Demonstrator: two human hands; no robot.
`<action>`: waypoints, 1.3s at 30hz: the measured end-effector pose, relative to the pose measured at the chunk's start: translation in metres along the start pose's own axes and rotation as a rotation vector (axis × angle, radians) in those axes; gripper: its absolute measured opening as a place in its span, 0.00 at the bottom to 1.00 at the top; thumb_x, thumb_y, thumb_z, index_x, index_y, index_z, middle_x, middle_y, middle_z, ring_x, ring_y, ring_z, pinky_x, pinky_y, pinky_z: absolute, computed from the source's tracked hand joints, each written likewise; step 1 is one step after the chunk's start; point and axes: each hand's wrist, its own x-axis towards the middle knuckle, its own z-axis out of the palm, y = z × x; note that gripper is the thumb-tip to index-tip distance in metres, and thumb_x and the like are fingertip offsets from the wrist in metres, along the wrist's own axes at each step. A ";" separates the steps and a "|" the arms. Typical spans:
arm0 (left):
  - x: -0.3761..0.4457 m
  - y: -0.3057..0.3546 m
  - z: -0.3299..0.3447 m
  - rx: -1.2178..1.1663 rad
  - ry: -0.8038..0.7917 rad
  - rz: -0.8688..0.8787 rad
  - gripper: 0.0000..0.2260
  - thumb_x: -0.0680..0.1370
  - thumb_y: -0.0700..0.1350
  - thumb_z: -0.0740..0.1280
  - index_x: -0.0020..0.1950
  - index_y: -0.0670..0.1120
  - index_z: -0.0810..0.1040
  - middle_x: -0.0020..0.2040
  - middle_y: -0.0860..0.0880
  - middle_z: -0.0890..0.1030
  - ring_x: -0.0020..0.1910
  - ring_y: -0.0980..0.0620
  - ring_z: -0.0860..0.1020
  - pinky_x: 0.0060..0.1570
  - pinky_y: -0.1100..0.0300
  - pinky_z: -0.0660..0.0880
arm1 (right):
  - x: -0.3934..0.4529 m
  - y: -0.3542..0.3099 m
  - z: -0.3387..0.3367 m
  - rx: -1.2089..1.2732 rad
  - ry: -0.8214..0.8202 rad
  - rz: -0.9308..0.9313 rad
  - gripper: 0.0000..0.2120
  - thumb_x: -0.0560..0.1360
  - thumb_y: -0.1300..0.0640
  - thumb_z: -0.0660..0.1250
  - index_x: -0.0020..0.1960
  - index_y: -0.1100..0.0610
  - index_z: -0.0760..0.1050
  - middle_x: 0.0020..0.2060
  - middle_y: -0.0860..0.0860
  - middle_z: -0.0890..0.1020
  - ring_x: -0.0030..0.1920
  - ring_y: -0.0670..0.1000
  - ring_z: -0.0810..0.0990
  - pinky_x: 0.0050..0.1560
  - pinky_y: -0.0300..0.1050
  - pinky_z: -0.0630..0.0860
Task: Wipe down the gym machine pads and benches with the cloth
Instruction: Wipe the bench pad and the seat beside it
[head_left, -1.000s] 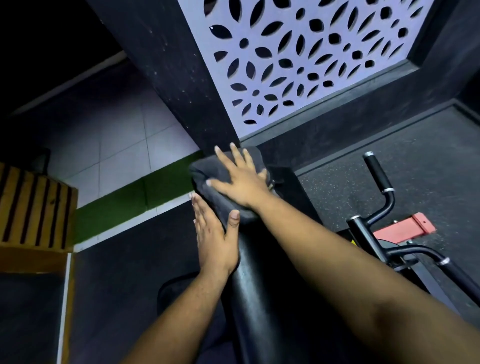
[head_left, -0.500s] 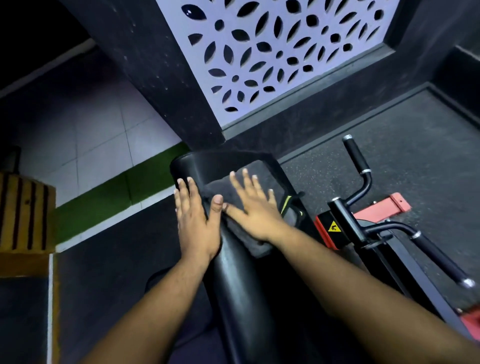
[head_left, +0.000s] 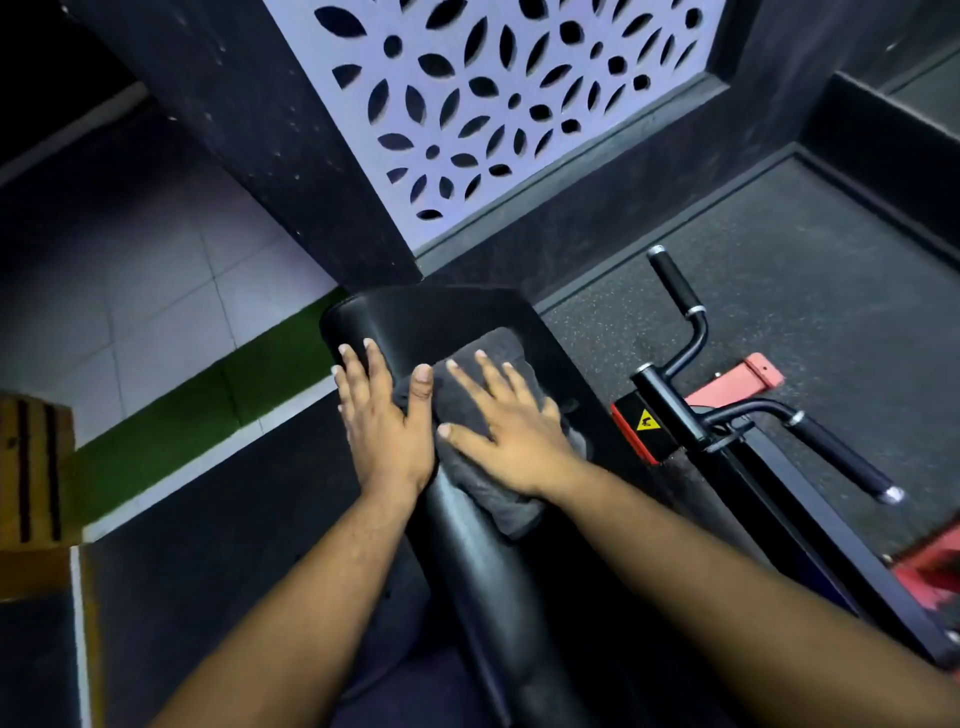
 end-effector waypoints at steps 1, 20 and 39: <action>-0.001 0.000 0.000 -0.005 -0.006 0.000 0.50 0.69 0.82 0.39 0.84 0.53 0.47 0.85 0.53 0.41 0.83 0.52 0.39 0.81 0.43 0.46 | -0.007 0.008 -0.001 0.017 -0.003 0.002 0.35 0.76 0.25 0.53 0.78 0.26 0.41 0.82 0.38 0.40 0.82 0.48 0.40 0.74 0.71 0.48; -0.005 -0.001 -0.003 -0.039 0.005 0.087 0.47 0.74 0.77 0.40 0.85 0.48 0.48 0.85 0.49 0.42 0.83 0.47 0.38 0.79 0.35 0.40 | -0.148 0.012 0.026 -0.029 -0.044 0.438 0.33 0.79 0.27 0.50 0.79 0.30 0.41 0.81 0.36 0.36 0.82 0.54 0.37 0.71 0.79 0.34; -0.137 0.003 0.014 0.250 -0.101 0.223 0.45 0.75 0.77 0.45 0.84 0.50 0.49 0.85 0.53 0.44 0.82 0.54 0.36 0.80 0.41 0.38 | -0.143 0.117 0.034 0.053 0.018 0.462 0.32 0.80 0.28 0.50 0.78 0.28 0.39 0.81 0.37 0.36 0.83 0.55 0.41 0.76 0.70 0.47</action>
